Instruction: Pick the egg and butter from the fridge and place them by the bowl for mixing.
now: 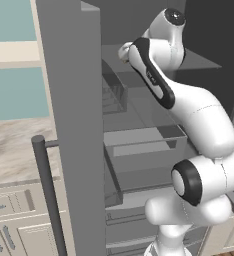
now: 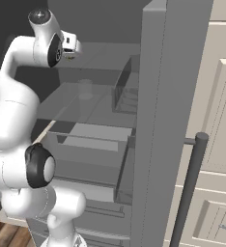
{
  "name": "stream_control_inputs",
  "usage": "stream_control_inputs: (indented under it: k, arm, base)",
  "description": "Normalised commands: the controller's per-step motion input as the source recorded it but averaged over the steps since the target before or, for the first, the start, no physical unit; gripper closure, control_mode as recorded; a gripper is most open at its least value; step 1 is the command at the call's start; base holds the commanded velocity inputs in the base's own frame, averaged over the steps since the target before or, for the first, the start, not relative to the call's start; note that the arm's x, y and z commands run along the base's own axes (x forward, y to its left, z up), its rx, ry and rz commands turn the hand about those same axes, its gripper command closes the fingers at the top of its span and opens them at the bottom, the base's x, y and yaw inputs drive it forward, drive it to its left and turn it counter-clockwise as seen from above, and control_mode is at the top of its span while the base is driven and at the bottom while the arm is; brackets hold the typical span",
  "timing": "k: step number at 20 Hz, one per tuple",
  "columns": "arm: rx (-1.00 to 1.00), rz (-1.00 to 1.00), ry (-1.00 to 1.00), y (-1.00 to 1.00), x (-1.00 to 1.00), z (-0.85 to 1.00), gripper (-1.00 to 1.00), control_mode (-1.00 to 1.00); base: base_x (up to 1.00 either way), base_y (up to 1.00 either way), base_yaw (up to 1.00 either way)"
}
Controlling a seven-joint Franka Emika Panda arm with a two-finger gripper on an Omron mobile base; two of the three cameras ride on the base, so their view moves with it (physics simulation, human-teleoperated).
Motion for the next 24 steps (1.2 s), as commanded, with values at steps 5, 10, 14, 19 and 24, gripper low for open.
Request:
stream_control_inputs:
  k: [5,10,14,19,24]
  arm:
    - [0.0,0.0,-0.02,0.01,0.26,-0.05,-1.0,-1.0]
    - [0.0,0.0,-0.01,0.15,0.28,0.0,-1.0,-1.0]
    - [-0.02,0.0,0.0,0.27,0.36,0.0,-1.0,-1.0]
    - [0.0,-0.01,0.0,0.05,0.46,0.0,-1.0,-1.0]
    - [0.0,-0.04,0.0,0.0,0.29,0.0,-1.0,-1.0]
  base:
    - [0.0,0.0,0.0]
    - [0.0,0.0,0.0]
    - [0.0,0.0,0.0]
    - [0.0,0.0,0.0]
    - [0.0,0.0,0.0]
